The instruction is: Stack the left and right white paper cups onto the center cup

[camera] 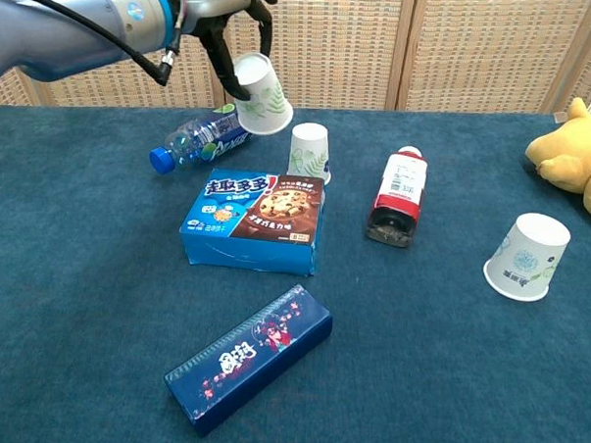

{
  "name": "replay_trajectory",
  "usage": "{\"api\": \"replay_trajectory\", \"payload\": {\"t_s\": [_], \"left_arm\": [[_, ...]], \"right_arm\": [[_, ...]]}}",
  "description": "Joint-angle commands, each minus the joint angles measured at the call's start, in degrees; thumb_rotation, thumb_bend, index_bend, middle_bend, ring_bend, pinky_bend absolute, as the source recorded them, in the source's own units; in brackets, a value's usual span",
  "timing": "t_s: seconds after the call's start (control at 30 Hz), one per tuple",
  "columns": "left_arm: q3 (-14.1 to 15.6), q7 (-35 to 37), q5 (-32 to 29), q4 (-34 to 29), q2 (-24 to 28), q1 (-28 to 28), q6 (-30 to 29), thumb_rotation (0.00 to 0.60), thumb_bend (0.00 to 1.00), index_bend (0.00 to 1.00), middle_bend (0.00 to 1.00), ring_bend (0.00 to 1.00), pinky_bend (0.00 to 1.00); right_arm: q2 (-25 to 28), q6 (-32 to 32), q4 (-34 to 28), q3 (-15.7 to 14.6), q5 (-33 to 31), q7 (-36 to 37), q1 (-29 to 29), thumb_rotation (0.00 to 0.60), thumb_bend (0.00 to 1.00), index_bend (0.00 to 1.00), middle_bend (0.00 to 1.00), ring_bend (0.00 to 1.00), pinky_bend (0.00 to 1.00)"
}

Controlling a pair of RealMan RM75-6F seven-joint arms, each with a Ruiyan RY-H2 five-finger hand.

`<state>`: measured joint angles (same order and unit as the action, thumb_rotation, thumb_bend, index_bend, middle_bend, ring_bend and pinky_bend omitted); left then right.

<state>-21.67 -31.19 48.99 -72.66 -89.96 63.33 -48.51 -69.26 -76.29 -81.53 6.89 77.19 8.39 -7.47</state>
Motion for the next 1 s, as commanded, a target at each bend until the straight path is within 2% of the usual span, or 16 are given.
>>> {"api": "replay_trajectory", "payload": {"t_s": [0.03,0.3,0.53,0.83,0.9,1.0], "left_arm": [[-0.67,-0.15,-1.45,4.13,-3.25,3.13,1.99,0.600,0.19,0.50,0.00,0.00,0.00],[-0.84,-0.57,-2.42,12.52,-8.21,8.46,4.45,0.600,0.19,0.48,0.00,0.00,0.00],[-0.70,-1.03,-3.23,17.93,-10.89,11.25,5.49,0.600,0.19,0.48,0.00,0.00,0.00],[-0.57,-0.54,-4.96,28.12,-16.23,15.02,9.83,0.600,0.19,0.47,0.00,0.00,0.00],[-0.73,0.36,-4.83,30.25,-17.45,15.69,10.69,0.600,0.19,0.45,0.00,0.00,0.00],[-0.79,1.85,-4.05,33.57,-19.29,16.72,11.84,0.600,0.19,0.32,0.00,0.00,0.00]], "right_arm": [[-0.02,0.17,0.36,0.22,-0.35,0.39,0.00,0.600,0.09,0.00,0.00,0.00,0.03],[0.31,1.77,1.28,0.62,-1.62,2.97,-0.06,0.600,0.09,0.00,0.00,0.00,0.03],[1.01,3.25,1.08,0.32,-1.38,6.32,-0.10,0.600,0.09,0.00,0.00,0.00,0.03],[1.71,3.02,1.43,0.50,-1.25,9.03,0.30,0.600,0.09,0.00,0.00,0.00,0.03],[1.87,2.85,1.36,0.58,-1.27,9.62,0.47,0.600,0.09,0.00,0.00,0.00,0.03],[2.00,2.39,1.52,0.74,-1.30,9.90,0.67,0.600,0.09,0.00,0.00,0.00,0.03]]}}
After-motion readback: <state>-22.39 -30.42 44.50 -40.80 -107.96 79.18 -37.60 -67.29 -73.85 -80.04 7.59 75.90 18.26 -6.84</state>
